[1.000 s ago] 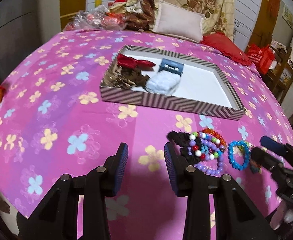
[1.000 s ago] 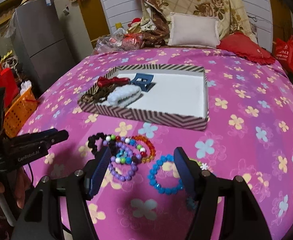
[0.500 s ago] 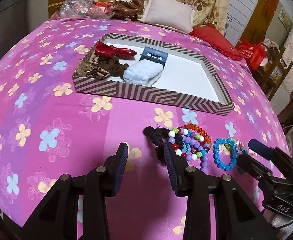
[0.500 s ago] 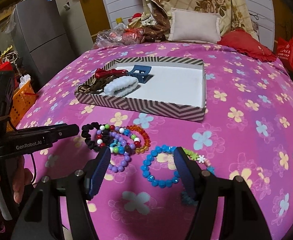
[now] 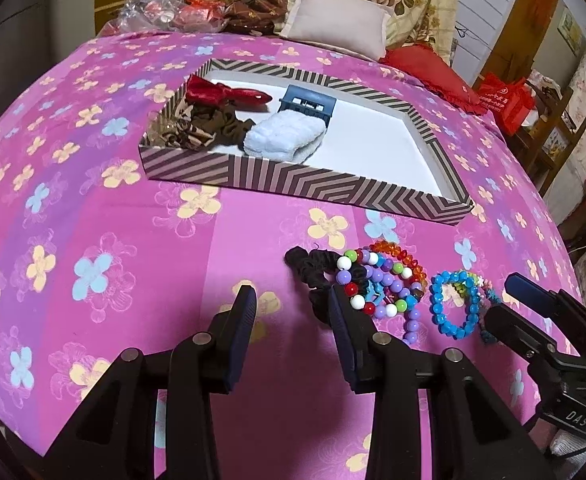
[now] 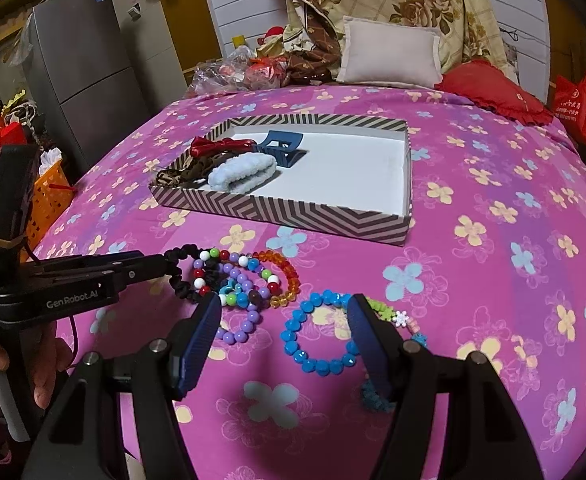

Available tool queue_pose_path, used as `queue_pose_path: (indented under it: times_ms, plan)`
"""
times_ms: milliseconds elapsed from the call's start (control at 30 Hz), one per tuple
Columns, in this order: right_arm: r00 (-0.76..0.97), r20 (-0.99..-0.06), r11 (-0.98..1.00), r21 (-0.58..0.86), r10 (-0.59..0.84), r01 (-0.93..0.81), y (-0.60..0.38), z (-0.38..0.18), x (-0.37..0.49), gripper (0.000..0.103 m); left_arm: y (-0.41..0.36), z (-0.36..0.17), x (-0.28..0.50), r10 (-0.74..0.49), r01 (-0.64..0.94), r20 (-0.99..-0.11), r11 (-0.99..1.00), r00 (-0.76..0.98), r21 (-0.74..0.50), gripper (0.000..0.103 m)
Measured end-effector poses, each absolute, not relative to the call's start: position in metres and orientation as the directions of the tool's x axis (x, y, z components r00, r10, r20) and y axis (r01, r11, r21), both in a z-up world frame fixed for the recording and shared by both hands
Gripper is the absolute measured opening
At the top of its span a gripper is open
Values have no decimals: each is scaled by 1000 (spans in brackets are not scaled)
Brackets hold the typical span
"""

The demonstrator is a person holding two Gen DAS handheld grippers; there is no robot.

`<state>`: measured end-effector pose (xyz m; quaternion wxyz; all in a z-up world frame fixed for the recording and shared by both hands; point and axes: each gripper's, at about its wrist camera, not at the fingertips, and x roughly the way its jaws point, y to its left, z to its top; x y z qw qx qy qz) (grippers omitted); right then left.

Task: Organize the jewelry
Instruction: 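Lower the left tool onto the black hair tie while the right tool approaches the blue bead bracelet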

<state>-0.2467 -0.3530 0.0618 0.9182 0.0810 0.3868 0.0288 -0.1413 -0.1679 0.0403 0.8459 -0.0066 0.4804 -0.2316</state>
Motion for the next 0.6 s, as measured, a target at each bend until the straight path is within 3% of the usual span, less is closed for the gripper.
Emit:
queue_pose_path:
  times_ms: [333, 433, 600]
  plan:
    - [673, -738, 996, 82, 49, 17, -359, 46, -262, 66, -166, 27, -131, -460, 346, -811, 874, 362, -341, 37]
    - [668, -742, 992, 114, 53, 48, -371, 42, -263, 60, -166, 24, -127, -472, 333, -809, 870, 350, -363, 37]
    - [668, -743, 994, 103, 51, 39, -374, 38, -254, 39, -168, 21, -123, -473, 322, -806, 872, 356, -369, 37]
